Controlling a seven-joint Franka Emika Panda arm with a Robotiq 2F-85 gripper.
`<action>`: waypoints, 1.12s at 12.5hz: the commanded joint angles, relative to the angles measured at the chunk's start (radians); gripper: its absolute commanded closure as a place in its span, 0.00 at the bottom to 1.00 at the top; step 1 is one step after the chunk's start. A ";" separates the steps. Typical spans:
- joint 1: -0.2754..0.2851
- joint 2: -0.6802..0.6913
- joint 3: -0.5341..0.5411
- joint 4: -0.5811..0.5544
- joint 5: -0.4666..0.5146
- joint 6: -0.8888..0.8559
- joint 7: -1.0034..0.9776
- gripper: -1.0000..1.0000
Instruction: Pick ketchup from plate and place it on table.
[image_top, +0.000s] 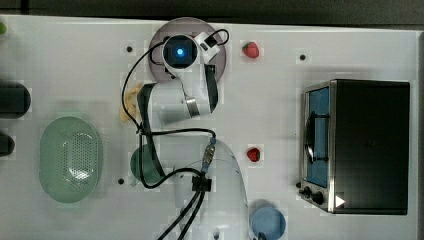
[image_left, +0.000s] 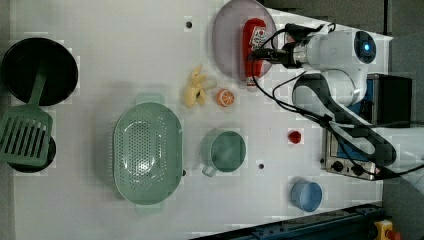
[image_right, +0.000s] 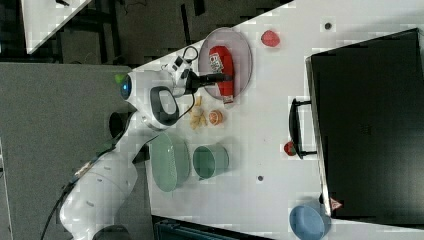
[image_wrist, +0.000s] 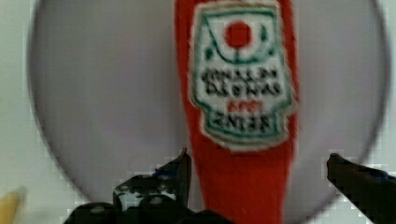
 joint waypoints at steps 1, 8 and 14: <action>0.006 0.031 -0.012 0.029 -0.001 0.054 -0.037 0.00; 0.006 0.067 -0.012 0.054 -0.001 0.102 -0.036 0.38; -0.017 -0.046 -0.011 0.055 0.018 0.091 -0.018 0.38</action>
